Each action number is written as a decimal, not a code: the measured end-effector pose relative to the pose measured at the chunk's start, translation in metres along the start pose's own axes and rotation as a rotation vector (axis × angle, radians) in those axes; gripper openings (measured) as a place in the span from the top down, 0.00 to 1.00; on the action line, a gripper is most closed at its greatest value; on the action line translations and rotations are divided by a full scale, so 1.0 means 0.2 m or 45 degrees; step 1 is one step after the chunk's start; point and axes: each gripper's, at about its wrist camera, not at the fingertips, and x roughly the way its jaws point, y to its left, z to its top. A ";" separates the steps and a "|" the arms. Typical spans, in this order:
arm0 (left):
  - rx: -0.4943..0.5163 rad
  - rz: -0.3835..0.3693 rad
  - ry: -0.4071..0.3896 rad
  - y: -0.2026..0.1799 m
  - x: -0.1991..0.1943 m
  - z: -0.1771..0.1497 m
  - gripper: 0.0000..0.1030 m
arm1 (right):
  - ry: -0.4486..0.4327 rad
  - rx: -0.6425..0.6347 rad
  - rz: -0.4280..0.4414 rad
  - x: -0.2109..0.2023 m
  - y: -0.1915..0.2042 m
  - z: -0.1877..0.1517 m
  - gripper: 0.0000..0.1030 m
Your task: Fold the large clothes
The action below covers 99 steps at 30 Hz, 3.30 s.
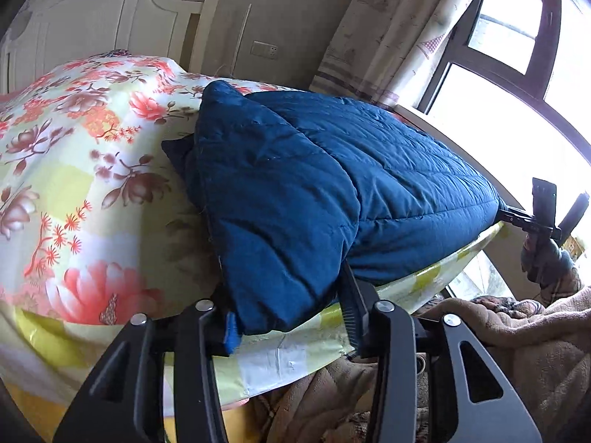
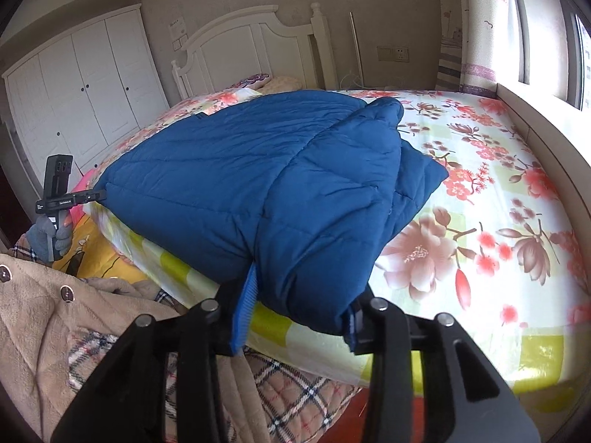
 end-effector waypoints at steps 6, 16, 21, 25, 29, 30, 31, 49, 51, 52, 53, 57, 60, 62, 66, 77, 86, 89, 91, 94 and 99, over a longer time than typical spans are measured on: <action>-0.091 0.130 -0.226 0.07 -0.25 0.07 0.06 | -0.144 -0.004 -0.130 -0.24 0.01 0.17 0.28; -0.128 0.433 -0.270 -0.14 -0.03 0.80 0.06 | -0.238 -0.149 -0.174 0.12 0.30 0.90 0.19; -0.073 0.503 -0.030 -0.28 0.49 1.14 0.06 | 0.023 -0.174 -0.247 0.69 0.38 1.22 0.31; -0.016 0.566 0.088 -0.34 0.88 1.24 0.06 | 0.184 -0.190 -0.284 1.04 0.36 1.21 0.56; 0.066 0.630 0.265 -0.28 1.27 1.17 0.04 | 0.284 -0.082 -0.234 1.30 0.21 1.05 0.55; 0.025 0.625 0.331 -0.24 1.35 1.13 0.04 | 0.271 -0.058 -0.219 1.30 0.22 1.05 0.55; 0.002 0.609 0.318 -0.21 1.36 1.12 0.04 | 0.271 -0.060 -0.222 1.31 0.22 1.05 0.55; -0.083 0.525 0.232 -0.16 1.30 1.09 0.04 | 0.362 -0.195 -0.377 1.48 0.42 1.10 0.39; -0.083 0.525 0.232 -0.16 1.30 1.09 0.04 | 0.362 -0.187 -0.339 1.42 0.39 1.12 0.39; -0.082 0.524 0.230 -0.16 1.30 1.10 0.04 | 0.324 -0.179 -0.365 1.37 0.36 1.14 0.40; -0.083 0.522 0.229 -0.15 1.30 1.09 0.04 | 0.284 -0.159 -0.391 1.31 0.33 1.16 0.40; -0.093 0.510 0.225 -0.14 1.29 1.09 0.04 | 0.251 0.077 -0.496 1.16 -0.04 1.11 0.29; -0.095 0.495 0.219 -0.15 1.29 1.09 0.04 | 0.208 0.407 -0.243 1.14 -0.32 1.00 0.19; -0.091 0.506 0.217 -0.16 1.29 1.09 0.04 | 0.185 0.416 -0.223 1.14 -0.33 1.00 0.20; -0.070 0.559 0.300 -0.19 1.30 1.13 0.04 | 0.163 0.391 -0.229 1.13 -0.30 1.00 0.20; 0.238 0.588 0.308 -0.68 1.56 1.11 0.04 | 0.146 0.394 -0.235 1.12 -0.30 0.98 0.20; 0.108 0.629 0.223 -0.37 1.27 1.20 0.04 | 0.152 0.389 -0.247 1.12 -0.29 0.98 0.20; -0.111 0.659 0.235 -0.01 1.15 1.17 0.04 | 0.151 0.389 -0.247 1.12 -0.29 0.98 0.20; -0.328 0.488 0.228 0.15 1.11 1.12 0.04 | 0.155 0.379 -0.258 1.13 -0.29 0.98 0.20; -0.309 0.518 0.221 0.14 1.13 1.11 0.04 | 0.174 0.361 -0.290 1.14 -0.27 0.99 0.20; -0.259 0.569 0.222 0.11 1.15 1.12 0.04 | 0.130 0.183 -0.438 1.07 -0.01 1.10 0.18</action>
